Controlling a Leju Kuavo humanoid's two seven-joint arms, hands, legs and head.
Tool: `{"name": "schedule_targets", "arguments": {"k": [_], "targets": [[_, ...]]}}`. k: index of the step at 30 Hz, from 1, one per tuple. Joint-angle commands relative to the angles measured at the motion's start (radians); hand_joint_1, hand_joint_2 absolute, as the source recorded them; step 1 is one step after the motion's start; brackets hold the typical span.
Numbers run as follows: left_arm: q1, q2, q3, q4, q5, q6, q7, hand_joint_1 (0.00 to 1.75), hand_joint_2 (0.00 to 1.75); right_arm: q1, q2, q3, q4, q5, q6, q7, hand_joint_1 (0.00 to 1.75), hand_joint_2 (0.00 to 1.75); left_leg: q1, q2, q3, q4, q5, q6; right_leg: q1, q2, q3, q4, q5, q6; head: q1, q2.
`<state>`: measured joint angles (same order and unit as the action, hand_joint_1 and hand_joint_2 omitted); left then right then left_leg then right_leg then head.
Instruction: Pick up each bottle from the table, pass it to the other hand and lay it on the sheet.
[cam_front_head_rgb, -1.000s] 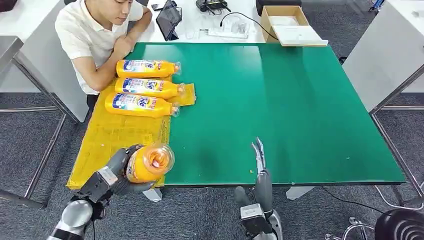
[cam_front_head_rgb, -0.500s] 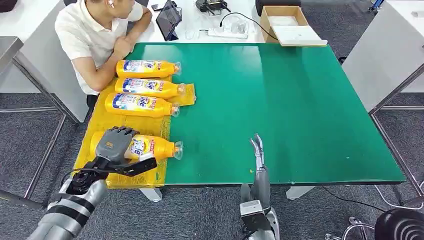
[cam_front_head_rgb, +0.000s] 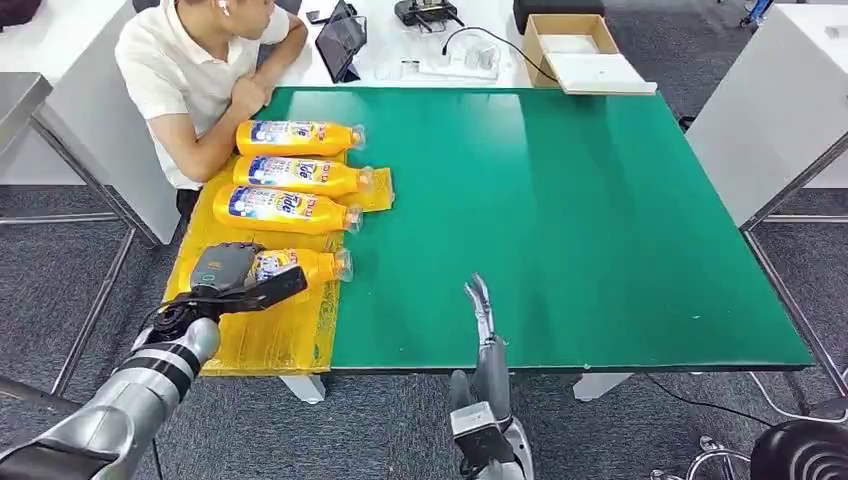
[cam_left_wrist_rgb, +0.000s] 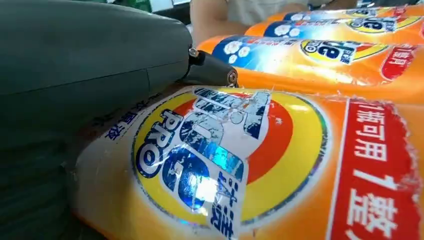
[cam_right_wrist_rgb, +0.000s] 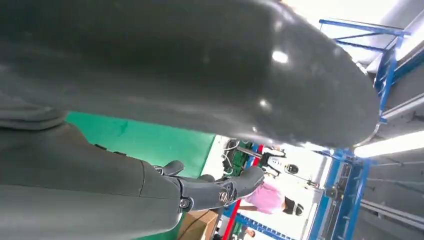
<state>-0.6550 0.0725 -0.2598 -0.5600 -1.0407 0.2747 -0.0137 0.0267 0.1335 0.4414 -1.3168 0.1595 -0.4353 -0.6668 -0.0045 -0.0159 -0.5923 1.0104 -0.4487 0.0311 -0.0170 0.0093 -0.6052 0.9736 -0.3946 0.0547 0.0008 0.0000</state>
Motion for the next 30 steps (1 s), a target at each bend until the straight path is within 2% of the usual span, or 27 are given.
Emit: {"name": "schedule_targets", "arguments": {"k": [1, 7, 10, 11, 12, 15, 17, 20, 22, 23, 26, 28, 30], "targets": [[-0.026, -0.037, 0.092, 0.171, 0.108, -0.182, -0.091, 0.00, 1.75, -0.044, -0.012, 0.019, 0.098, -0.013, -0.005, -0.031, 0.00, 0.00, 0.001, 0.002, 0.004, -0.001, 0.000, -0.002, 0.001, 0.001, 0.004, -0.001, 0.000, -0.002, 0.000, 0.000], [0.004, -0.021, 0.133, 0.151, 0.227, -0.381, -0.248, 0.00, 1.75, -0.054, -0.018, 0.029, 0.122, -0.023, 0.002, -0.031, 0.00, 0.00, 0.001, 0.002, 0.011, -0.003, 0.000, -0.002, 0.001, 0.001, 0.011, -0.002, 0.000, -0.002, 0.000, 0.000], [0.009, -0.020, 0.137, 0.146, 0.240, -0.398, -0.267, 0.00, 1.75, -0.056, -0.018, 0.030, 0.126, -0.024, 0.002, -0.031, 0.00, 0.00, 0.000, 0.003, 0.013, -0.003, 0.000, -0.002, 0.000, 0.002, 0.012, -0.002, 0.001, -0.002, 0.000, 0.000], [0.024, -0.021, 0.152, 0.121, 0.275, -0.418, -0.310, 0.00, 1.75, -0.058, -0.020, 0.034, 0.130, -0.026, -0.001, -0.031, 0.00, 0.00, 0.000, 0.003, 0.013, -0.003, 0.000, -0.002, 0.000, 0.002, 0.013, -0.002, 0.000, -0.002, 0.000, 0.000], [0.036, -0.024, 0.159, 0.099, 0.299, -0.430, -0.340, 0.00, 0.00, -0.058, -0.023, 0.036, 0.131, -0.031, 0.000, -0.031, 0.00, 0.00, 0.000, 0.002, 0.013, -0.002, 0.000, -0.001, 0.000, 0.001, 0.013, -0.001, 0.000, -0.001, 0.000, 0.000], [0.093, -0.031, 0.195, -0.015, 0.442, -0.497, -0.413, 0.00, 0.00, -0.058, -0.034, 0.049, 0.128, -0.044, -0.008, -0.031, 0.00, 0.00, -0.001, 0.001, 0.014, -0.002, 0.000, -0.001, 0.000, 0.000, 0.013, -0.001, 0.000, -0.001, 0.000, 0.000], [0.108, -0.038, 0.220, -0.053, 0.510, -0.523, -0.419, 0.00, 0.00, -0.060, -0.036, 0.051, 0.131, -0.044, -0.011, -0.031, 0.00, 0.00, 0.000, 0.001, 0.014, -0.003, 0.000, -0.002, 0.000, 0.000, 0.014, -0.002, 0.000, -0.002, 0.000, 0.000], [0.170, -0.049, 0.235, -0.197, 0.607, -0.493, -0.462, 0.00, 0.00, -0.053, -0.043, 0.054, 0.132, -0.048, -0.021, -0.031, 0.00, 0.00, 0.000, 0.001, 0.014, -0.002, 0.000, -0.001, 0.000, 0.000, 0.013, -0.002, 0.000, -0.002, 0.000, 0.000], [0.235, -0.084, 0.275, -0.341, 0.687, -0.412, -0.524, 0.00, 0.00, -0.037, -0.048, 0.056, 0.116, -0.049, -0.031, -0.031, 0.00, 0.00, 0.000, 0.000, 0.013, -0.002, 0.000, -0.002, 0.001, -0.001, 0.013, -0.002, 0.000, -0.002, 0.000, 0.000], [0.273, -0.100, 0.286, -0.423, 0.748, -0.421, -0.529, 0.00, 1.75, -0.032, -0.050, 0.059, 0.111, -0.050, -0.036, -0.031, 0.00, 0.00, 0.001, 0.000, 0.013, -0.002, -0.001, -0.001, 0.001, -0.002, 0.013, -0.002, -0.001, -0.002, 0.000, 0.000], [0.340, -0.134, 0.320, -0.605, 0.936, -0.456, -0.531, 0.00, 1.75, -0.025, -0.051, 0.057, 0.098, -0.065, -0.029, -0.031, 0.00, 0.00, 0.000, 0.000, 0.009, -0.001, -0.001, -0.001, 0.001, -0.002, 0.010, -0.001, -0.001, -0.001, 0.000, 0.000], [0.340, -0.134, 0.320, -0.605, 0.936, -0.456, -0.531, 0.00, 1.75, -0.025, -0.051, 0.057, 0.098, -0.065, -0.029, -0.031, 0.00, 0.00, 0.001, 0.002, 0.008, 0.000, -0.002, -0.002, 0.002, -0.001, 0.008, -0.001, -0.001, -0.002, 0.000, 0.000], [0.372, -0.154, 0.325, -0.708, 1.045, -0.447, -0.532, 0.00, 1.75, -0.008, -0.033, 0.007, 0.072, -0.126, 0.055, -0.031, 0.00, 0.00, 0.001, 0.001, 0.005, 0.000, -0.001, -0.001, 0.001, -0.002, 0.005, -0.001, -0.001, -0.001, 0.000, 0.000]]}}
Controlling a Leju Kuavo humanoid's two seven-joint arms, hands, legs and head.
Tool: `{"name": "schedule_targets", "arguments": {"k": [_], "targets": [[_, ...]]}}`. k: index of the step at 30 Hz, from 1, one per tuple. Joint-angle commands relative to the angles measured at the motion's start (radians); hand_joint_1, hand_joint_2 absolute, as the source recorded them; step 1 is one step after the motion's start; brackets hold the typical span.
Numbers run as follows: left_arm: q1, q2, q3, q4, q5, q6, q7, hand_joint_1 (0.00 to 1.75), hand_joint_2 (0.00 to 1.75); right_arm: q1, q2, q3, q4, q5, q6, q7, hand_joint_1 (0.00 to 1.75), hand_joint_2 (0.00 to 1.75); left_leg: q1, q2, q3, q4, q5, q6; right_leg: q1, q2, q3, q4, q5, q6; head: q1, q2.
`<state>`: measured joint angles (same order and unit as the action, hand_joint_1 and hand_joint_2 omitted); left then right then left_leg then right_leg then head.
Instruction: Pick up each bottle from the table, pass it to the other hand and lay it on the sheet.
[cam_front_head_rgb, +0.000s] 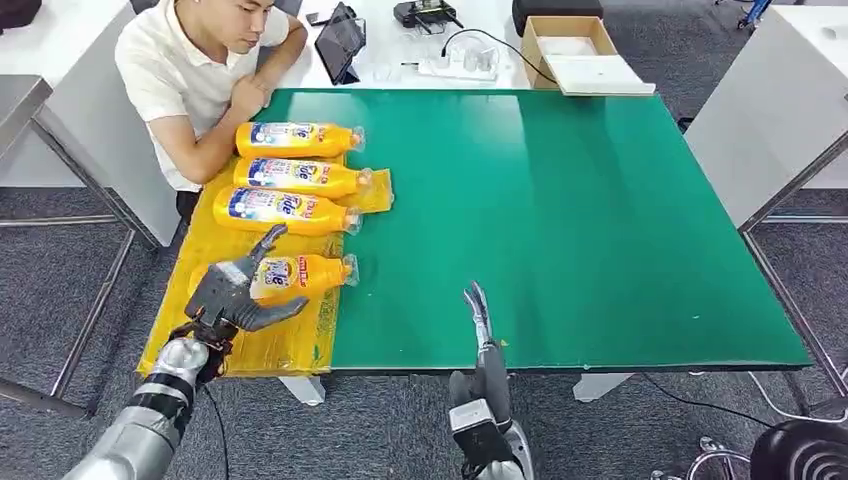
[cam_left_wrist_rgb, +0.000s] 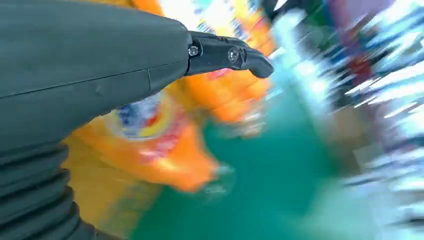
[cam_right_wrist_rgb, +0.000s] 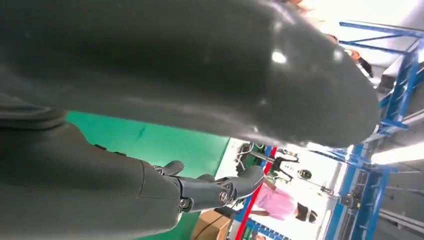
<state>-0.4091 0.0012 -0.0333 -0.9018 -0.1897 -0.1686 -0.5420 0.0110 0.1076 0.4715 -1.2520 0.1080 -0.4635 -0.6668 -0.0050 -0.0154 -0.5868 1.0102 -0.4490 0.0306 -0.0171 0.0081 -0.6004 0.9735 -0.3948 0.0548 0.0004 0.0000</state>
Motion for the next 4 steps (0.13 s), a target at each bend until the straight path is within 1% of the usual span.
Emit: {"name": "schedule_targets", "arguments": {"k": [1, 2, 3, 4], "targets": [[0.151, -0.093, 0.093, -0.435, 0.274, -0.015, -0.001, 0.00, 1.75, 0.022, 0.002, -0.050, -0.019, -0.074, 0.110, -0.031, 0.00, 0.00, 0.001, 0.000, 0.000, 0.000, -0.001, -0.001, 0.001, -0.001, 0.001, 0.000, -0.001, -0.002, 0.001, 0.000], [0.173, -0.095, 0.080, -0.491, 0.339, -0.018, 0.027, 0.00, 1.75, 0.036, 0.022, -0.097, -0.027, -0.102, 0.172, -0.031, 0.00, 0.00, 0.001, 0.000, -0.002, 0.000, -0.001, -0.001, 0.001, -0.001, -0.001, 0.000, -0.001, -0.002, 0.001, 0.000], [0.192, -0.104, 0.074, -0.541, 0.375, -0.002, 0.031, 0.00, 1.75, 0.046, 0.035, -0.127, -0.038, -0.090, 0.184, -0.031, 0.00, 0.00, 0.001, 0.001, -0.003, 0.000, -0.001, -0.001, 0.001, 0.000, -0.002, 0.000, -0.001, -0.001, 0.000, 0.000], [0.206, -0.113, 0.070, -0.581, 0.394, 0.021, 0.029, 0.00, 1.75, 0.051, 0.032, -0.127, -0.056, -0.065, 0.173, -0.031, 0.00, 0.00, 0.001, 0.001, -0.002, 0.001, -0.002, -0.002, 0.002, -0.001, -0.002, 0.001, -0.002, -0.002, 0.000, 0.000]]}}
